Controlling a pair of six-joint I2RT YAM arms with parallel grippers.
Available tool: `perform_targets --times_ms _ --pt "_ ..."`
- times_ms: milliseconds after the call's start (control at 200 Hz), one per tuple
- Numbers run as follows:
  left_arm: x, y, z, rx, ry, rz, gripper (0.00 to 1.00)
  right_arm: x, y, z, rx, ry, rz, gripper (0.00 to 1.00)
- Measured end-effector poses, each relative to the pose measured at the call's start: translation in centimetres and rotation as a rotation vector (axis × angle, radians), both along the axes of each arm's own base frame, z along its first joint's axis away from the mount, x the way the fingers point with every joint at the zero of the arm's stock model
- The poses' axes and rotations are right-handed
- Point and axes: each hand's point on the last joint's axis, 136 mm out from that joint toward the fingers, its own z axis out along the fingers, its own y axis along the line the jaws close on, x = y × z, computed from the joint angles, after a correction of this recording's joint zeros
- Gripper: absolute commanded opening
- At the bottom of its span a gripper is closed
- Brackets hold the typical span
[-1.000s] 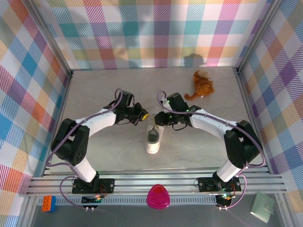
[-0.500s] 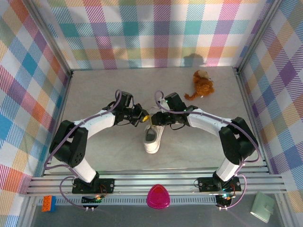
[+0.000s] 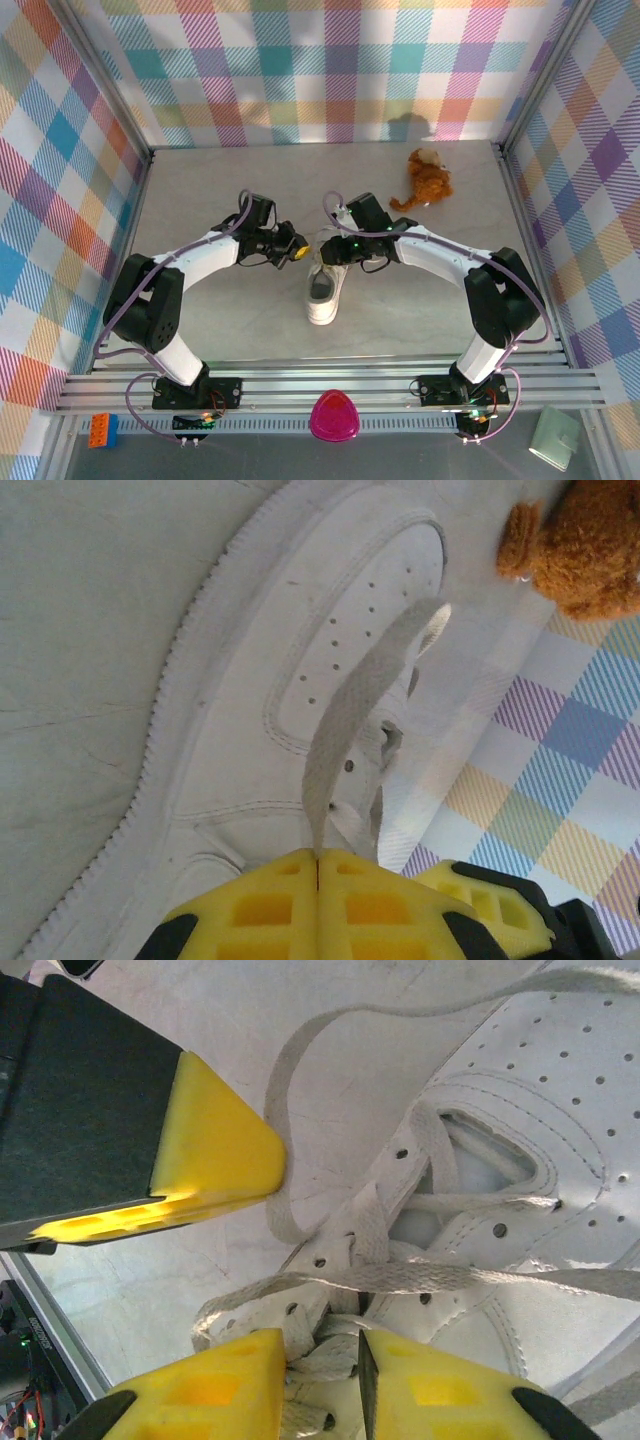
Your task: Tie the shoes
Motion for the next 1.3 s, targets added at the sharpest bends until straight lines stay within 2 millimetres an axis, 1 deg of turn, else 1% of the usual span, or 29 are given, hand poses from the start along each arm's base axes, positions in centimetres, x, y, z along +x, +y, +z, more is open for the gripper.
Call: perform_targets --times_ms 155,270,355,540,695,845,1140,1240,1305 --pt "-0.3 0.4 -0.4 0.018 0.002 -0.014 0.0 0.1 0.9 -0.1 0.009 0.013 0.03 0.33" --pt "-0.4 0.4 -0.5 0.025 -0.001 -0.024 0.0 0.2 1.2 -0.1 0.01 0.017 0.039 0.35" --pt "-0.4 0.4 -0.5 0.027 -0.004 -0.027 0.0 0.2 1.2 0.1 0.01 0.02 0.043 0.39" --pt "-0.4 0.4 -0.7 0.027 -0.003 -0.034 0.0 0.3 1.8 0.1 0.026 0.036 0.062 0.4" --pt "-0.5 -0.2 -0.3 -0.023 -0.008 -0.044 0.0 0.4 2.5 0.3 0.064 0.044 0.083 0.41" --pt "-0.5 -1.0 0.4 -0.085 -0.015 -0.057 0.0 1.1 2.9 0.9 0.136 0.034 0.083 0.43" --pt "-0.4 -1.6 1.5 -0.14 -0.037 -0.086 0.0 1.4 2.5 0.8 0.183 0.035 0.081 0.43" --pt "-0.6 -1.7 1.5 -0.146 -0.033 -0.099 0.0 1.4 1.9 0.8 0.191 0.024 0.071 0.42" --pt "-0.8 -1.7 1.5 -0.148 -0.028 -0.104 0.0 1.5 1.0 1.0 0.194 0.021 0.052 0.41"
